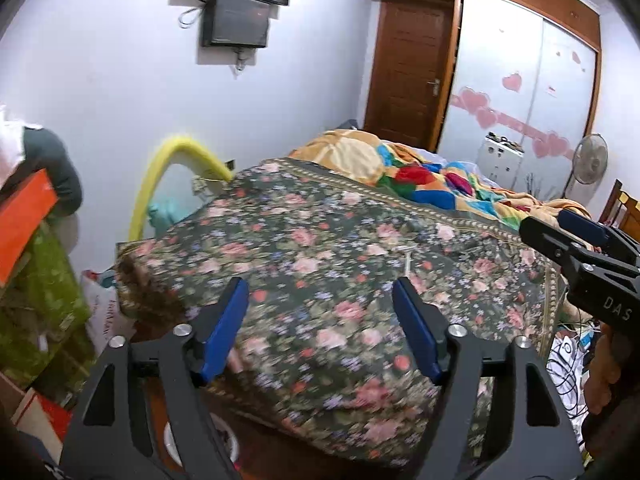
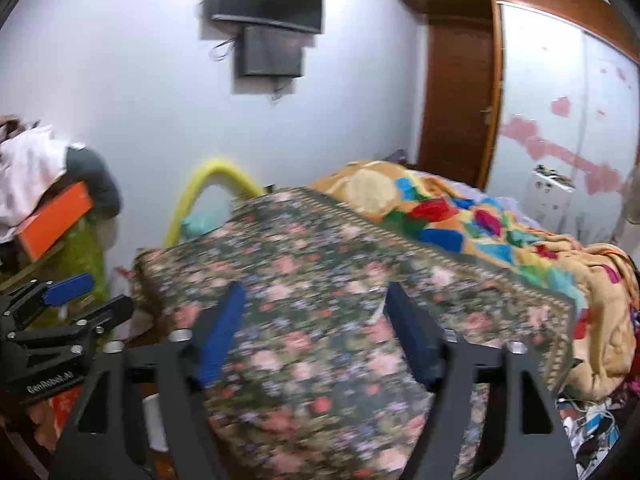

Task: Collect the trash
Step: 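Move both open grippers back over the bed items, then grasp the white razor with the right gripper while the left grasps the clear wrapper, then carry the razor and wrapper with both grippers over the white bin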

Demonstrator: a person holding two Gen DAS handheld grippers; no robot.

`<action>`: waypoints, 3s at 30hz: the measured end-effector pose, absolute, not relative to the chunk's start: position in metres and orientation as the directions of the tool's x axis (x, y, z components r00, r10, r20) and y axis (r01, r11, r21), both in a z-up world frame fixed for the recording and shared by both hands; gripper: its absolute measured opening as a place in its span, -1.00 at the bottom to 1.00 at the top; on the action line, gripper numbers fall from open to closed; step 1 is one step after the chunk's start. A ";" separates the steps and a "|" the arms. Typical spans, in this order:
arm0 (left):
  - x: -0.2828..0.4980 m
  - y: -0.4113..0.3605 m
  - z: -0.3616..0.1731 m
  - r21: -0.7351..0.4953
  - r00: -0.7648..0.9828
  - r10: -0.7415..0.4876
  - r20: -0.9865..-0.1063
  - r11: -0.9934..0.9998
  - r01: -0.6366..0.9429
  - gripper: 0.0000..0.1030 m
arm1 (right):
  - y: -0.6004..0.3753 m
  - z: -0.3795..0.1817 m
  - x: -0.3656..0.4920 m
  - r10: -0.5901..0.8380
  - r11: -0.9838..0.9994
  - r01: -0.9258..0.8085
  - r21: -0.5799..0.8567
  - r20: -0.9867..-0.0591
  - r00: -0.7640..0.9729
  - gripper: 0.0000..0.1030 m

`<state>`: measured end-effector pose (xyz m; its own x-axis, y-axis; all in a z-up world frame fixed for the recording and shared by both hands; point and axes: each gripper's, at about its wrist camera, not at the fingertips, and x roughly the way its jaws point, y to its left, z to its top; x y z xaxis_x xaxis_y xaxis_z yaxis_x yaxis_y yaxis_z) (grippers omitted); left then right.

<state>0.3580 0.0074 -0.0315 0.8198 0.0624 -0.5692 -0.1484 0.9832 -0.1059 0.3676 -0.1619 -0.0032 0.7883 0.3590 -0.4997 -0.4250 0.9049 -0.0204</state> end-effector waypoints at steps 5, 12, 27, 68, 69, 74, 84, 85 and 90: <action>0.405 -0.015 -0.052 -0.145 0.813 -0.015 -0.582 0.986 -0.086 0.77 | -0.195 -0.017 0.409 0.278 0.934 -0.353 -0.047 -0.526 0.804 0.53; 0.478 -0.033 -0.103 -0.155 0.745 -0.040 -0.666 0.984 -0.085 0.77 | -0.223 -0.068 0.473 0.204 0.957 -0.289 -0.036 -0.626 0.753 0.53; 0.601 -0.033 -0.206 -0.109 0.632 -0.025 -0.775 0.990 -0.094 0.76 | -0.203 -0.184 0.610 0.291 0.944 -0.300 0.137 -0.776 0.560 0.51; 0.770 -0.097 -0.275 -0.202 0.596 -0.153 -0.788 0.979 -0.016 -0.46 | -0.254 -0.239 0.648 0.197 0.980 -0.129 0.149 -0.772 0.604 -0.83; 0.767 -0.098 -0.274 -0.192 0.601 -0.143 -0.786 0.981 -0.019 -0.47 | -0.254 -0.239 0.649 0.193 0.981 -0.126 0.147 -0.774 0.603 -0.83; 0.736 -0.103 -0.260 -0.157 0.602 -0.143 -0.785 0.987 0.030 -0.47 | -0.253 -0.236 0.648 0.178 0.984 -0.110 0.140 -0.780 0.600 -0.83; 0.611 -0.090 -0.214 -0.138 0.613 -0.149 -0.776 0.988 0.066 -0.47 | -0.251 -0.189 0.595 0.247 0.969 -0.126 0.215 -0.766 0.594 -0.83; 0.597 -0.088 -0.209 -0.119 0.614 -0.132 -0.778 0.991 0.062 -0.47 | -0.250 -0.180 0.583 0.253 0.967 -0.133 0.217 -0.762 0.596 -0.83; 0.535 -0.073 -0.182 -0.059 0.616 -0.070 -0.784 0.998 0.039 -0.47 | -0.238 -0.143 0.541 0.272 0.962 -0.170 0.213 -0.743 0.611 -0.83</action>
<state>0.5347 -0.0728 -0.1820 0.6164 -0.0702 -0.7843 0.0391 0.9975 -0.0586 0.5407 -0.2384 -0.1435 0.6113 0.2725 -0.7430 -0.1701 0.9622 0.2129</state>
